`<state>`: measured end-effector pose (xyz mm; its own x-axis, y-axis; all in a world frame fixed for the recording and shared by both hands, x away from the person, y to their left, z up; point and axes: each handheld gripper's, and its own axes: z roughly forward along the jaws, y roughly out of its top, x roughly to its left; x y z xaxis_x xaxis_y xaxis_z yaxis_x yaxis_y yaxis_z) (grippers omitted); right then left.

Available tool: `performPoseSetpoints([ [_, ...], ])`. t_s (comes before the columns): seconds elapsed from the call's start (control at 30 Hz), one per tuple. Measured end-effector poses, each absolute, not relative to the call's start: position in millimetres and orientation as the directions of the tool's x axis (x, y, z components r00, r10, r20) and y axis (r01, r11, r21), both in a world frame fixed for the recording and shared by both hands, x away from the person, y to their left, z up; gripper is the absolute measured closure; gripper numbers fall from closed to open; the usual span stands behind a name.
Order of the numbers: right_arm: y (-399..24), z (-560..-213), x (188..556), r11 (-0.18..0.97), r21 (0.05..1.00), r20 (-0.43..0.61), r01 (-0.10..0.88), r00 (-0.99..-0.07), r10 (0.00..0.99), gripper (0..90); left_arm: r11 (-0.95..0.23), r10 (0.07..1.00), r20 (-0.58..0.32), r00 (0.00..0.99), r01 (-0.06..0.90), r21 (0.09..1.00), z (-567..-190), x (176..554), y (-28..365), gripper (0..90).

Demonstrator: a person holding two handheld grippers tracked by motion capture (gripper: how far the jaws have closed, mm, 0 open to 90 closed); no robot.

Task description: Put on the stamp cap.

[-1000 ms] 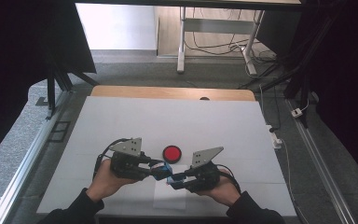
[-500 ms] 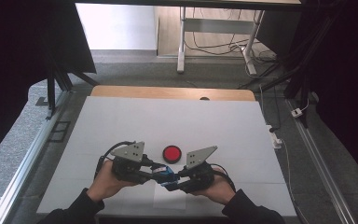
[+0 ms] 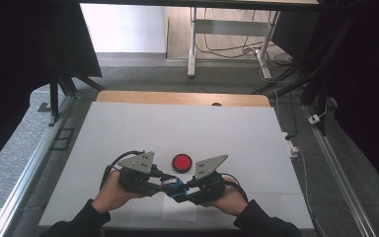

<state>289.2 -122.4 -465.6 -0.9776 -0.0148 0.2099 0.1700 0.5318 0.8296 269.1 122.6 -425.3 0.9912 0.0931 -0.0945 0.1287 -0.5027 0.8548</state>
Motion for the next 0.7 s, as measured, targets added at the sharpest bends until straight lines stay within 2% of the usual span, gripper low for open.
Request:
performPoseSetpoints([
  [0.7,-123.0,-460.0,286.9,0.513,0.847,0.186,0.138,-0.982,-0.043,69.3,-0.451,0.057,-0.135,0.989,0.147,0.881,-431.4,271.6,124.4,69.8],
])
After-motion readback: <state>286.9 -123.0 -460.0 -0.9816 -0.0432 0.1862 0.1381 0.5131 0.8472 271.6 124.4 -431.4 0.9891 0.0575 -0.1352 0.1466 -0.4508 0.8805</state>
